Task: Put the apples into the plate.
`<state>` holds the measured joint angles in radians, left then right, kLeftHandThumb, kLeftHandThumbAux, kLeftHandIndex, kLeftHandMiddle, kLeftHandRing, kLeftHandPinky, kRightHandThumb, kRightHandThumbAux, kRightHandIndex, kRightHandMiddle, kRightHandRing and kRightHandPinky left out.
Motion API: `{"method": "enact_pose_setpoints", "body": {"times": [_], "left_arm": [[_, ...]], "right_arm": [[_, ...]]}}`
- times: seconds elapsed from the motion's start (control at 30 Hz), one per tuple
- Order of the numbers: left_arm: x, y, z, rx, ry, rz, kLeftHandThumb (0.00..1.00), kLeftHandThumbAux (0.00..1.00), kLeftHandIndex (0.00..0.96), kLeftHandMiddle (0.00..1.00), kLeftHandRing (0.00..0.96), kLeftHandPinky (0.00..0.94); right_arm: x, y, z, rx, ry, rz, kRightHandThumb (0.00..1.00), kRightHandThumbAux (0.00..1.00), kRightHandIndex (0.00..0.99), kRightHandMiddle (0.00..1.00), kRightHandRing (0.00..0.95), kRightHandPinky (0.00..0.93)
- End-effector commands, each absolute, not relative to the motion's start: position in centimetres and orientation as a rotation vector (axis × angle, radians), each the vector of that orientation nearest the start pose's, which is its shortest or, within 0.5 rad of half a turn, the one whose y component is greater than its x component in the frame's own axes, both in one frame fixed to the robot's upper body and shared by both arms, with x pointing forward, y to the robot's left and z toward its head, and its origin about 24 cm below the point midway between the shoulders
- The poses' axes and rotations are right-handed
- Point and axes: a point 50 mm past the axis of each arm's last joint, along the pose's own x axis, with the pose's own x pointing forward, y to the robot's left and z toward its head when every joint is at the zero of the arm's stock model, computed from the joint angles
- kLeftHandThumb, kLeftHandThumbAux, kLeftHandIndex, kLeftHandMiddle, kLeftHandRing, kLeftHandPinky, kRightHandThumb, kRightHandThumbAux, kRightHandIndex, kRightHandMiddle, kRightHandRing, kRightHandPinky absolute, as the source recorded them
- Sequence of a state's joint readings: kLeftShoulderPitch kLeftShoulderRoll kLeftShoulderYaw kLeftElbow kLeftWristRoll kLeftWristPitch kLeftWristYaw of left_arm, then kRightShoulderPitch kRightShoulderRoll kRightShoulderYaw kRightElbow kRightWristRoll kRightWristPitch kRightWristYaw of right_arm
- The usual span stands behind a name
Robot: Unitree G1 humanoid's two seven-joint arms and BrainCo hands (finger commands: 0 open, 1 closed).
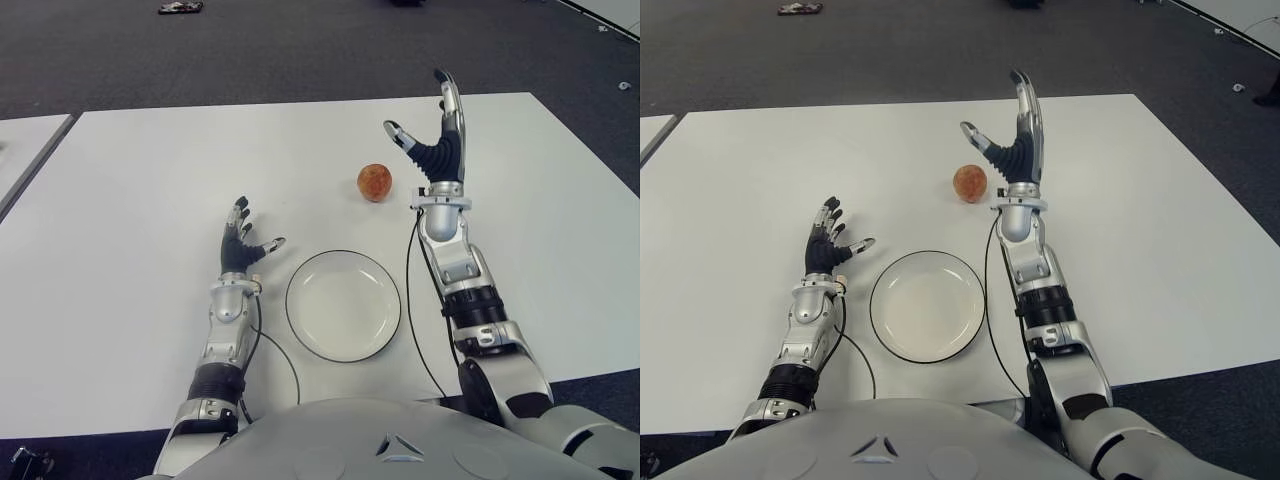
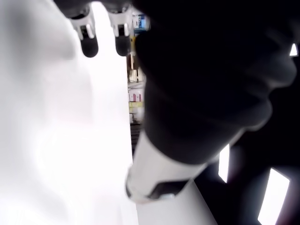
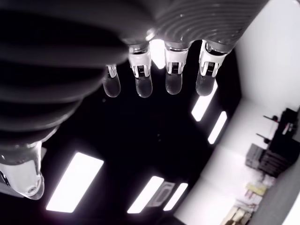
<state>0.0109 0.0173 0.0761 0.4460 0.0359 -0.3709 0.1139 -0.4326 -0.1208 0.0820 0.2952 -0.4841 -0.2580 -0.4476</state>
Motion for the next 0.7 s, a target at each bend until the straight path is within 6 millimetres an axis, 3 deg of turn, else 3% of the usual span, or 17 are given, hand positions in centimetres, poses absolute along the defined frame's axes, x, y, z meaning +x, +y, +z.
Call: {"method": "enact_pose_setpoints", "body": {"times": [0.03, 0.33, 0.7], "left_arm": [[23.3, 17.4, -2.8, 0.035, 0.088, 0.19, 0.0, 0.429, 0.0, 0.039, 0.025, 0.039], [23.5, 17.4, -2.8, 0.04, 0.085, 0.19, 0.0, 0.416, 0.0, 0.04, 0.026, 0.037], [23.5, 17.2, -2.9, 0.058, 0.067, 0.182, 0.0, 0.398, 0.0, 0.041, 0.03, 0.044]], "right_arm": [[32.9, -12.9, 13.0, -0.569, -0.569, -0.169, 0.185, 0.542, 0.028, 0.031, 0.019, 0.049], [36.6, -10.8, 13.2, -0.679, -0.556, -0.072, 0.198, 0.542, 0.004, 0.015, 0.015, 0.077], [38.3, -8.6, 13.3, -0.854, -0.581, -0.054, 0.184, 0.484, 0.0, 0.0, 0.001, 0.067]]}}
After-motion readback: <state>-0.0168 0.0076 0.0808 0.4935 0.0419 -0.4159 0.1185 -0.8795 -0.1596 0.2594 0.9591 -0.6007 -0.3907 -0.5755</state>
